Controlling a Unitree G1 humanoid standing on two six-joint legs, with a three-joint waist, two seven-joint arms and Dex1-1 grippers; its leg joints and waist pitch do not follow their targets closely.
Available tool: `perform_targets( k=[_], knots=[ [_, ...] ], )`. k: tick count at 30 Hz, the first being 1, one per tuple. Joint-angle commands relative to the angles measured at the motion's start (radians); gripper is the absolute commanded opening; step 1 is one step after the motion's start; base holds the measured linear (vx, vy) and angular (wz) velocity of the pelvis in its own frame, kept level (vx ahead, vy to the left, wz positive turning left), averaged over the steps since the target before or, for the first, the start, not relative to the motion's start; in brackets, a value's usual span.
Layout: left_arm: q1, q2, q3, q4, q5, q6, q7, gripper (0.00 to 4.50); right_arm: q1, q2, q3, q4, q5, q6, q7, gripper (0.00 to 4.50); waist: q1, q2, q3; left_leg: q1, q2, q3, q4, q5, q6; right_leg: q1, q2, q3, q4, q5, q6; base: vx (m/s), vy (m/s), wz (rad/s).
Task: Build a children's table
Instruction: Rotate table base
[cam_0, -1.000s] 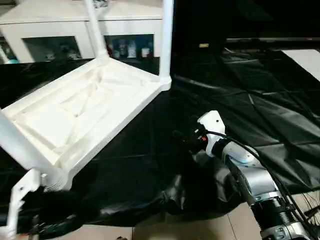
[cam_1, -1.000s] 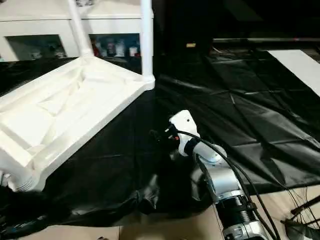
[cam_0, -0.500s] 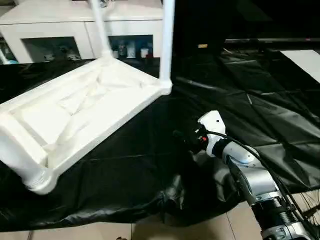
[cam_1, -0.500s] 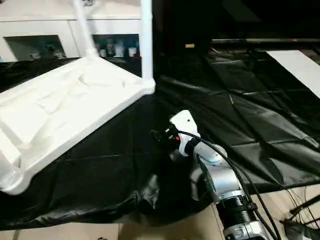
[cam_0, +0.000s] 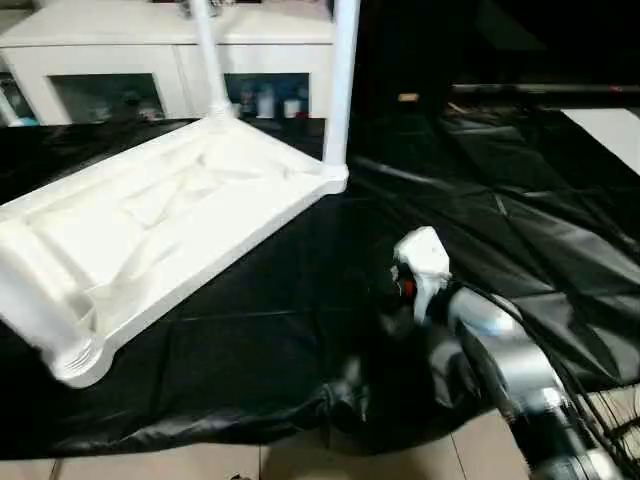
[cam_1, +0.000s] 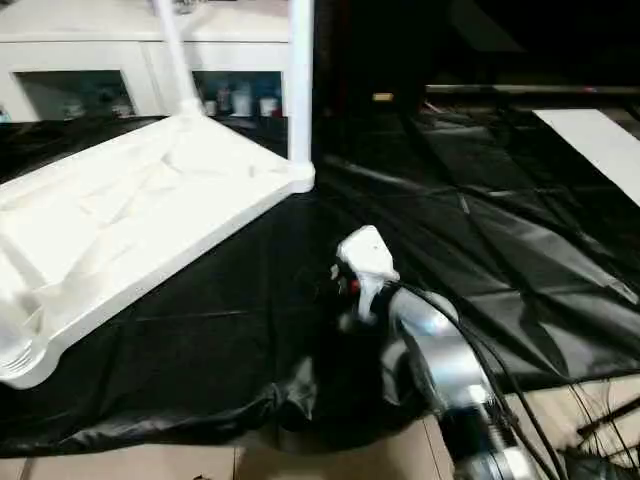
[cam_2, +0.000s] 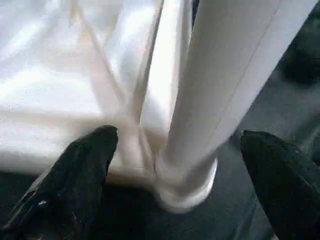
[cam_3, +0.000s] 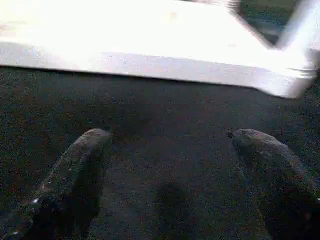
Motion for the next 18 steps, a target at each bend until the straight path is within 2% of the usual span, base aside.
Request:
perform_targets(
  k=[1,3,6,9,12,13,16,18],
  knots=[
    [-0.025,-0.019,0.011,-0.054,-0.05,0.028,-0.029,4.48,0.016,-0.021,0.031,-0.056,0.046,0.029,0.086,4.14,0.001,0.039,-0.05,0.021,0.041,-0.02,-0.094,-0.422,-0.025,0.025,-0.049,0.044,-0.064,-0.228,-0.235,0.0,0.0,0.0],
    [-0.046,-0.043,0.003,-0.078,-0.068,0.045,-0.037,4.48,0.029,-0.031,0.035,-0.08,0.076,0.055,0.122,4.14,0.001,0.036,-0.05,0.019,0.038,-0.019,-0.093,-0.422,-0.027,0.027,-0.05,0.045,-0.063,-0.233,-0.24,0.0,0.0,0.0],
    [-0.071,-0.075,-0.022,-0.117,-0.087,0.064,-0.045,4.48,0.049,-0.059,0.049,-0.132,0.128,0.11,0.199,4.14,0.005,0.034,-0.049,0.019,0.038,-0.02,-0.092,-0.415,-0.025,0.029,-0.051,0.047,-0.067,-0.27,-0.226,0.0,0.0,0.0],
    [-0.091,-0.105,-0.055,-0.144,-0.093,0.075,-0.044,4.48,0.056,-0.073,0.057,-0.143,0.135,0.12,0.229,4.14,0.005,0.029,-0.05,0.016,0.038,-0.022,-0.092,-0.403,-0.025,0.03,-0.053,0.047,-0.071,-0.299,-0.214,0.0,0.0,0.0],
    [-0.11,-0.141,-0.095,-0.192,-0.108,0.094,-0.031,4.48,0.054,-0.071,0.052,-0.138,0.127,0.11,0.226,4.14,0.005,0.025,-0.05,0.018,0.038,-0.021,-0.092,-0.396,-0.027,0.027,-0.053,0.048,-0.073,-0.312,-0.209,0.0,0.0,0.0],
    [-0.119,-0.166,-0.121,-0.227,-0.112,0.104,-0.022,4.48,0.046,-0.065,0.051,-0.123,0.112,0.096,0.209,4.14,0.006,0.028,-0.051,0.02,0.039,-0.021,-0.091,-0.395,-0.032,0.025,-0.053,0.048,-0.072,-0.305,-0.213,0.0,0.0,0.0],
    [-0.152,-0.224,-0.192,-0.315,-0.097,0.132,0.024,4.48,0.019,-0.051,0.047,-0.083,0.075,0.089,0.147,4.14,0.005,0.024,-0.053,0.017,0.038,-0.021,-0.091,-0.368,-0.036,0.026,-0.052,0.049,-0.067,-0.268,-0.215,0.0,0.0,0.0],
    [-0.169,-0.252,-0.226,-0.353,-0.086,0.141,0.042,4.48,0.0,-0.042,0.041,-0.049,0.044,0.08,0.095,4.14,0.005,0.024,-0.053,0.02,0.036,-0.02,-0.09,-0.365,-0.041,0.024,-0.051,0.048,-0.071,-0.267,-0.216,0.0,0.0,0.0]
  ],
)
